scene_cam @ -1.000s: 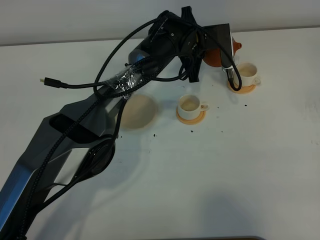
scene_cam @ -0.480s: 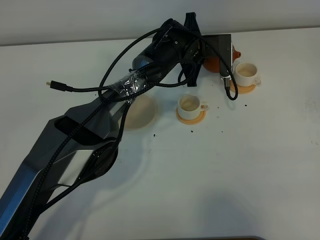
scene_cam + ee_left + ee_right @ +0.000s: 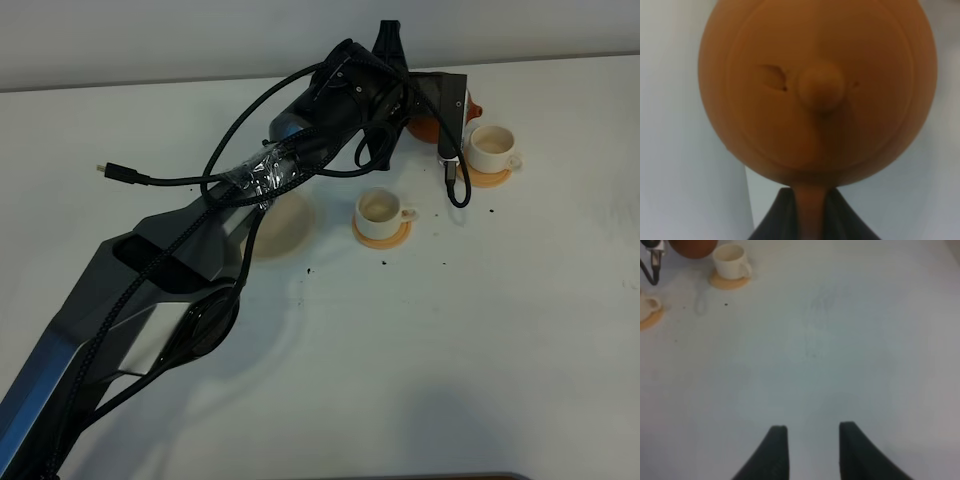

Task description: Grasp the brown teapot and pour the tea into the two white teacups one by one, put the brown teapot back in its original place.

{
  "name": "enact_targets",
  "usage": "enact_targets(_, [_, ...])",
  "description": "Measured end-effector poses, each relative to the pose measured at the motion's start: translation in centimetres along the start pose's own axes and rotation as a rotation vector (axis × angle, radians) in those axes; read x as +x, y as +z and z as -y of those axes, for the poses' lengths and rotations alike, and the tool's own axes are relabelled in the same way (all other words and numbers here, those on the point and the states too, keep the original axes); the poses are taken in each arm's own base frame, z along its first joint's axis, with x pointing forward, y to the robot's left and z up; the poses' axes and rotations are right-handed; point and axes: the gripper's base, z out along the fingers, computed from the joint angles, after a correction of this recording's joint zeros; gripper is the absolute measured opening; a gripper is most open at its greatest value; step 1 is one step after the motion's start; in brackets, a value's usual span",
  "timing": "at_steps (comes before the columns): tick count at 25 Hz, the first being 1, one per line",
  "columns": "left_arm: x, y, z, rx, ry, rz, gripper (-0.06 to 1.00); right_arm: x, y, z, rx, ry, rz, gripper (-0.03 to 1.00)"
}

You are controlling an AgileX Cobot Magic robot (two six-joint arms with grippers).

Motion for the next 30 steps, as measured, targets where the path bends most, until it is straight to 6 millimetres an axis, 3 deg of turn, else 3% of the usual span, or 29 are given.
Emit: enact_targets(30, [-0.37,0.68,-0.22,-0.098,0.201,0.005,0.11,0.0,0.0,0.0,0.0,0.0,0.0,0.24])
